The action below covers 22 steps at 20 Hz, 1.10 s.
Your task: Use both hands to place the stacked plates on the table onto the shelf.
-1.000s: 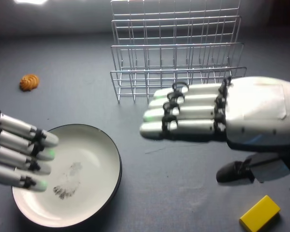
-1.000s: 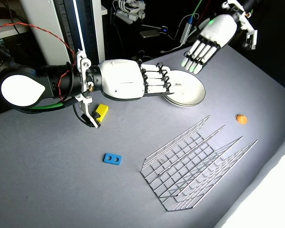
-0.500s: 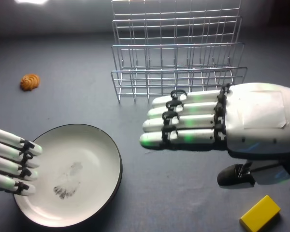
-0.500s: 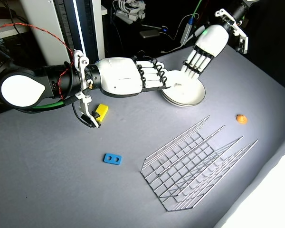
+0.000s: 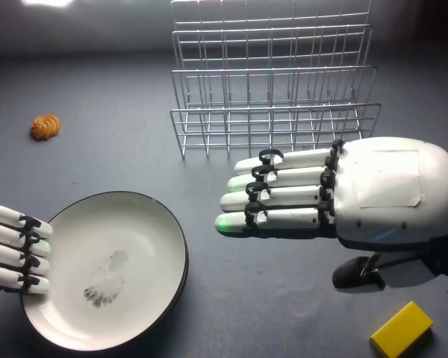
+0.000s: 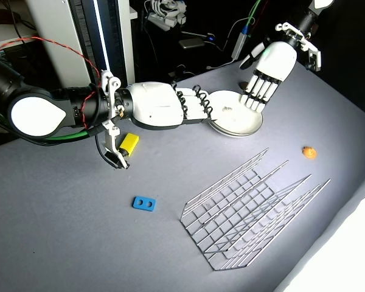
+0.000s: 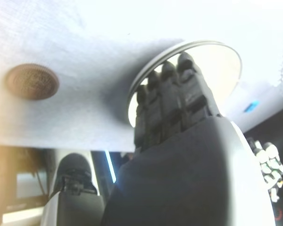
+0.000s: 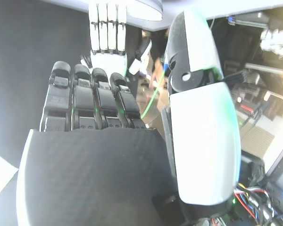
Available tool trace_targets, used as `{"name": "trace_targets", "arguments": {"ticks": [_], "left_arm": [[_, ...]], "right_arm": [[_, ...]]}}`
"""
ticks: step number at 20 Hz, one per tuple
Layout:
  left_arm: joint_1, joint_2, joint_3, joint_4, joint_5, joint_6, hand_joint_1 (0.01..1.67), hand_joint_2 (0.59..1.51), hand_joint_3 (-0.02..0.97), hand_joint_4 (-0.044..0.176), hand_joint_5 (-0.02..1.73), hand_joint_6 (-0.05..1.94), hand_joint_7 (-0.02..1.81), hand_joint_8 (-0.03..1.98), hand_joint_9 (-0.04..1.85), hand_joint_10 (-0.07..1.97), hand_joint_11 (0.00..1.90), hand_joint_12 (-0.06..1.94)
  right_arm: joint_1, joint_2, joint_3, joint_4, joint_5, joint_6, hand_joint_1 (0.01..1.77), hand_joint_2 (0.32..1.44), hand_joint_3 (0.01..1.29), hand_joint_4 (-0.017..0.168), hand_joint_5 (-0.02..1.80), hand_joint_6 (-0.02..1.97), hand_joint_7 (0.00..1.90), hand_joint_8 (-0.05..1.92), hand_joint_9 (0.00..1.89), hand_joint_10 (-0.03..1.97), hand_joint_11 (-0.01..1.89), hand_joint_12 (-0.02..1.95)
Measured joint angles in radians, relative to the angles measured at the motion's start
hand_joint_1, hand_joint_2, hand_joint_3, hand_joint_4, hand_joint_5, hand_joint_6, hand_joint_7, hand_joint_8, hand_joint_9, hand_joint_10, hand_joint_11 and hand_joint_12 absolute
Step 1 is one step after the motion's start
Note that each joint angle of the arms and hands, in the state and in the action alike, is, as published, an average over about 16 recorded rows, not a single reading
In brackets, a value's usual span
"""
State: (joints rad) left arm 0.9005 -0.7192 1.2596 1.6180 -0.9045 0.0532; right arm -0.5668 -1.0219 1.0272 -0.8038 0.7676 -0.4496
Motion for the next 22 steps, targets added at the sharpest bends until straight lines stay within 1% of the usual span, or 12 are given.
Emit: {"name": "trace_targets", "arguments": {"ticks": [6,12,17,22], "left_arm": [[0.033,-0.002,-0.036,-0.036,0.015,-0.003,0.02,1.131,0.003,-0.001,0.23,0.0,0.22,0.01,0.17,0.01,0.11,0.03],[0.059,-0.002,-0.074,-0.069,0.039,-0.015,0.01,1.129,0.003,0.0,0.21,0.0,0.19,0.01,0.15,0.01,0.1,0.02],[0.077,-0.001,-0.071,-0.09,0.052,-0.024,0.01,1.127,0.003,0.001,0.19,-0.01,0.16,0.0,0.13,0.0,0.09,0.0],[0.093,-0.001,-0.058,-0.105,0.065,-0.03,0.01,1.127,0.003,0.001,0.18,-0.02,0.16,0.0,0.13,0.0,0.1,0.0]], "right_arm": [[0.011,-0.039,0.006,0.048,-0.056,-0.061,1.14,1.02,0.02,0.0,0.02,0.01,0.02,-0.01,0.02,0.01,0.02,0.0],[0.024,-0.069,0.009,0.09,-0.098,-0.112,1.13,1.02,0.02,0.0,0.02,0.01,0.02,-0.01,0.02,0.01,0.02,0.0],[0.033,-0.081,0.01,0.106,-0.116,-0.141,1.12,1.03,0.02,0.0,0.02,0.01,0.02,-0.01,0.02,0.01,0.02,0.0],[0.034,-0.082,0.011,0.105,-0.112,-0.156,1.12,1.02,0.02,0.001,0.02,0.01,0.02,-0.01,0.02,0.01,0.02,0.0]]}}
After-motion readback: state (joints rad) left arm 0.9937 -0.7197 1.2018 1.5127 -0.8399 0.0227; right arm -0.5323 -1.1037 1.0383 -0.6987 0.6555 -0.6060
